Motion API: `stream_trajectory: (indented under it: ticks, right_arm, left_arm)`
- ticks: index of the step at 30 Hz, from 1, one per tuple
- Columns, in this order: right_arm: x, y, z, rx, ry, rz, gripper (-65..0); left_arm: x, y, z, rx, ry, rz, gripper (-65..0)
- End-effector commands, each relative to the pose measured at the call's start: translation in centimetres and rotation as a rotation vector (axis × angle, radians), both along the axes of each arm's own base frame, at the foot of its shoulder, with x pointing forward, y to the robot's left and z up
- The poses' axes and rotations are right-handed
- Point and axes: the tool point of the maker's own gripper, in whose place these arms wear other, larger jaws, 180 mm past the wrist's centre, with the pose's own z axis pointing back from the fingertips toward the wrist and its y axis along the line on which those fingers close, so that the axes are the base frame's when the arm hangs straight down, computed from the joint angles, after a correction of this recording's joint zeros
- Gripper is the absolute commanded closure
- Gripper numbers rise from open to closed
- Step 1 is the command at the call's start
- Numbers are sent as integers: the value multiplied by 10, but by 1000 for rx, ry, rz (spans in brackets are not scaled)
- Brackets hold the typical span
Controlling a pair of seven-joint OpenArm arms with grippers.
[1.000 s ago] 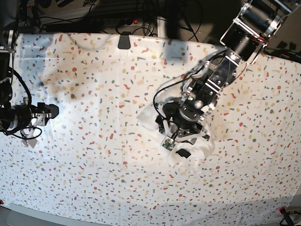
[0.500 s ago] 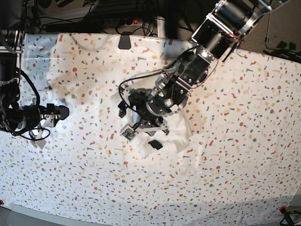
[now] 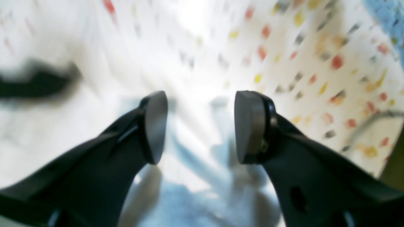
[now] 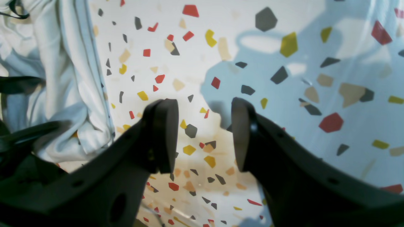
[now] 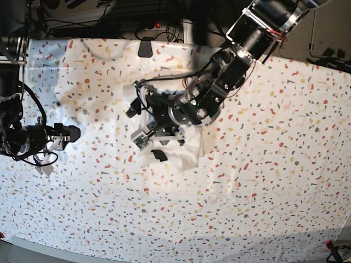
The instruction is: Fold the T-shirt properly
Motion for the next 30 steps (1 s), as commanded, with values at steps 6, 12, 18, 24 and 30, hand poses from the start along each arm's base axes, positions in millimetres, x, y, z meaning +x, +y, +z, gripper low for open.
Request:
stream_trajectory:
  ticks: [6, 12, 18, 24, 30]
  right_arm:
    - [25, -6, 25, 14, -126, -32, -267]
    - [48, -6, 41, 52, -264, -83, -267]
    - [63, -2, 58, 101, -349, -112, -266]
    - [66, 0, 66, 57, -378, -77, -266]
    - [45, 19, 63, -15, -366, 43, -266]
  left_arm:
    - [1, -15, 99, -89, -137, -44, -322]
    - [32, 26, 142, -86, -287, 152, -322]
    - [64, 102, 129, -138, -165, 352, -322]
    - [94, 206, 132, -93, -175, 554, -322]
    - [77, 285, 109, -92, -102, 688, -322]
